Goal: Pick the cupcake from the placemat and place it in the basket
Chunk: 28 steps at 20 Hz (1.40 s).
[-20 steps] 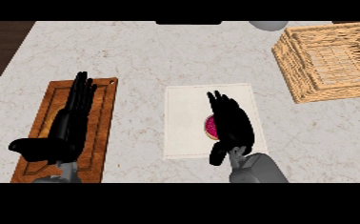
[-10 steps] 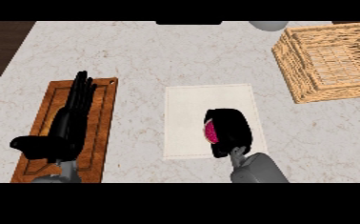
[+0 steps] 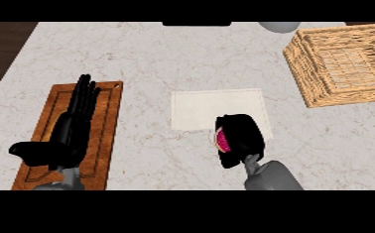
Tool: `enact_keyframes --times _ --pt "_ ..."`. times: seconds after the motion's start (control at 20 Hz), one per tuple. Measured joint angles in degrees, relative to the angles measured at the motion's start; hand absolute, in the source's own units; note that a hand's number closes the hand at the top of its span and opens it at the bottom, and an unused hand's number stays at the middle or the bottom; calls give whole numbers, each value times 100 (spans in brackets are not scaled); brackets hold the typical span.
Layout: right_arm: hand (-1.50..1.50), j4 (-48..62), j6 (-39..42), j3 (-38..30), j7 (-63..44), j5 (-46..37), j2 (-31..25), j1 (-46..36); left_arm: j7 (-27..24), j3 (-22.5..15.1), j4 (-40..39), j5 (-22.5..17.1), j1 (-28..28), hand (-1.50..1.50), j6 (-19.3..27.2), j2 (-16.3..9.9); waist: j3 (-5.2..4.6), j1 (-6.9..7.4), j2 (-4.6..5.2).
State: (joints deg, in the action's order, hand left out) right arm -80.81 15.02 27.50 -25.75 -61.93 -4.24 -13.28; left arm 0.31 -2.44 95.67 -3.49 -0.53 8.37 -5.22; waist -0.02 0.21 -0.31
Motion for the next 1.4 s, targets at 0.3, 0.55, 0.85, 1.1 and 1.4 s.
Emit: enact_keyframes --times 0.3,0.55,0.85,1.1,1.4 --pt "150 418 -1162 -239 1841 313 -676 292 110 75 81 -22 -81 0 -24 -56 6 70 -87" --pt "150 487 -1876 -483 2455 301 -939 524 125 18 176 40 23 0 -18 -14 4 48 -64" --pt "150 -603 -1922 -808 2761 959 -1057 1246 31 -30 70 143 52 0 57 107 1 -56 -5" --pt "150 -2193 -1572 -1231 2892 1980 -1208 1779 24 57 166 82 168 0 2 38 -1 -130 -11" --pt "150 -4188 -764 -2074 2430 3342 -1581 2395 62 75 220 58 200 0 -35 26 -2 -146 -5"
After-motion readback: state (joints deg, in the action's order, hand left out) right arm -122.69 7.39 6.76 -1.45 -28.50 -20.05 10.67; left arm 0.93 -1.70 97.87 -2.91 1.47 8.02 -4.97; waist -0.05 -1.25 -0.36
